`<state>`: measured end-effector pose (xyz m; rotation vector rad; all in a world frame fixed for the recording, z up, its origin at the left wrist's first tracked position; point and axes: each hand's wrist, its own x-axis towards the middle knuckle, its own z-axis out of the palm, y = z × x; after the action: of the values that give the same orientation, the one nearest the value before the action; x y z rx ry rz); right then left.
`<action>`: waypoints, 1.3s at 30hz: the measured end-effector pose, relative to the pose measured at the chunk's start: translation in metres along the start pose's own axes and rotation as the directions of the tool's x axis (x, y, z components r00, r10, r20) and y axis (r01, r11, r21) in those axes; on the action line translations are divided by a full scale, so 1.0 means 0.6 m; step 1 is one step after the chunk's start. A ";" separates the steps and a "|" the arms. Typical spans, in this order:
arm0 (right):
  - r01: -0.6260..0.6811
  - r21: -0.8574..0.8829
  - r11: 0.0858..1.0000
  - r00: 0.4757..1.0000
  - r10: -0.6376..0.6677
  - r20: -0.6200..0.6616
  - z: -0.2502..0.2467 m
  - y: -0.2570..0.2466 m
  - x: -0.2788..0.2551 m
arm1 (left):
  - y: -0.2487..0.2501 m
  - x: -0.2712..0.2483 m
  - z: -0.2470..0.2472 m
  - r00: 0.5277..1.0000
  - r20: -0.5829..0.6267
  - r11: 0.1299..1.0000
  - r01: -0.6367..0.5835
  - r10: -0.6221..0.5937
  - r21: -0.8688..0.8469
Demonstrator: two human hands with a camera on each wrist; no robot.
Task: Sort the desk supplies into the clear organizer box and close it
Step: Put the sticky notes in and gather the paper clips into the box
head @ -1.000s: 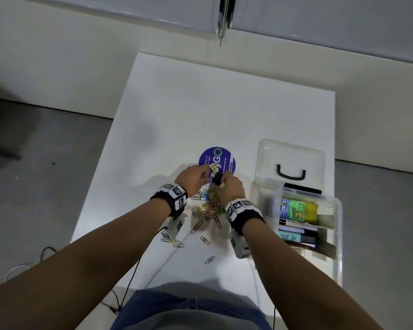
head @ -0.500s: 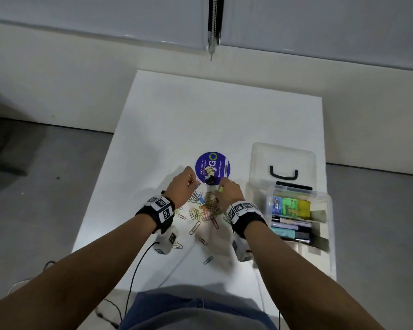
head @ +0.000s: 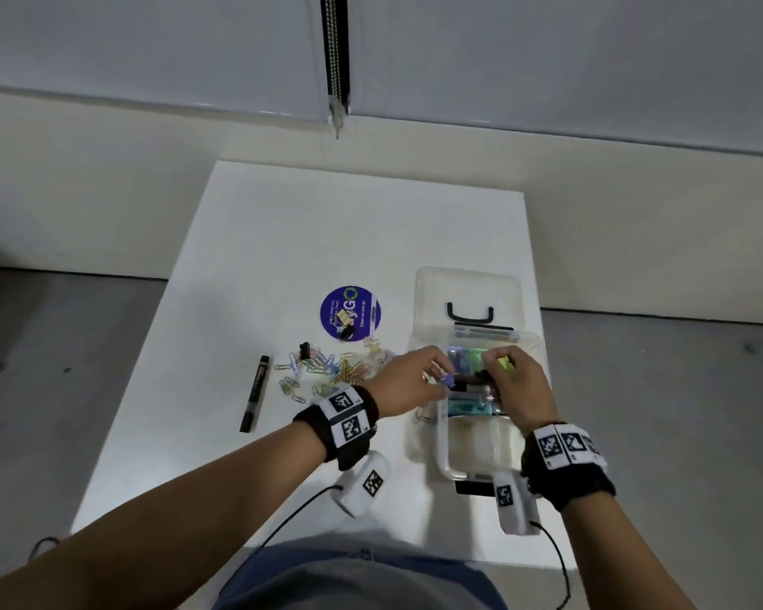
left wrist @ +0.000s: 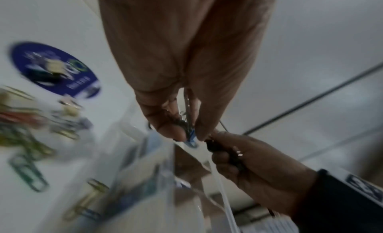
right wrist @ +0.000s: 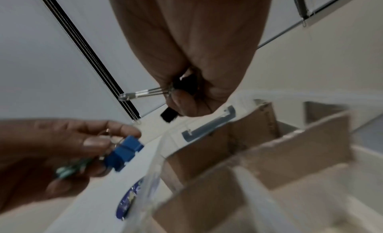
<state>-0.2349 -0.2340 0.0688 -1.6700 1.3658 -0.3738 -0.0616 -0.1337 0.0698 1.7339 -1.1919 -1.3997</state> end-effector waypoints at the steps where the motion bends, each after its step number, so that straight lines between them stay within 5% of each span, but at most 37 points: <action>1: 0.010 -0.029 1.000 0.999 -0.011 -0.039 -0.005 0.015 -0.009 | 0.009 0.001 0.020 0.999 0.038 0.999 -0.011 0.009 0.033; 7: 0.115 -0.078 0.990 0.990 -0.121 -0.071 0.018 0.058 -0.065 | 0.043 -0.007 0.101 0.997 0.073 0.943 -0.044 0.021 0.331; 16: 0.194 -0.200 0.960 0.978 -0.173 0.119 0.000 0.073 -0.111 | 0.035 -0.013 0.110 0.982 0.178 0.902 -0.013 -0.071 0.431; 23: 0.278 -0.601 0.749 0.952 -0.133 0.274 -0.018 -0.001 -0.096 | 0.007 -0.006 0.032 0.997 0.005 0.959 0.067 -0.071 0.276; 28: 0.347 -0.460 0.817 0.921 -0.205 0.331 0.048 -0.089 -0.039 | -0.064 0.023 -0.044 0.974 -0.184 0.929 0.187 -0.132 0.319; 33: 0.193 -0.456 0.869 0.926 -0.007 0.378 0.195 -0.125 0.039 | -0.170 0.038 -0.145 0.853 -0.498 0.725 0.441 -0.155 0.529; 39: -0.173 -0.493 0.853 0.913 0.326 0.244 0.275 -0.085 0.090 | -0.245 0.049 -0.200 0.876 -0.430 0.597 0.470 -0.221 0.650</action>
<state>-0.0675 -0.2094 0.0049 -1.7935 1.4716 0.4011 0.0947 -0.1090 -0.0390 2.7819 -1.3919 -0.7748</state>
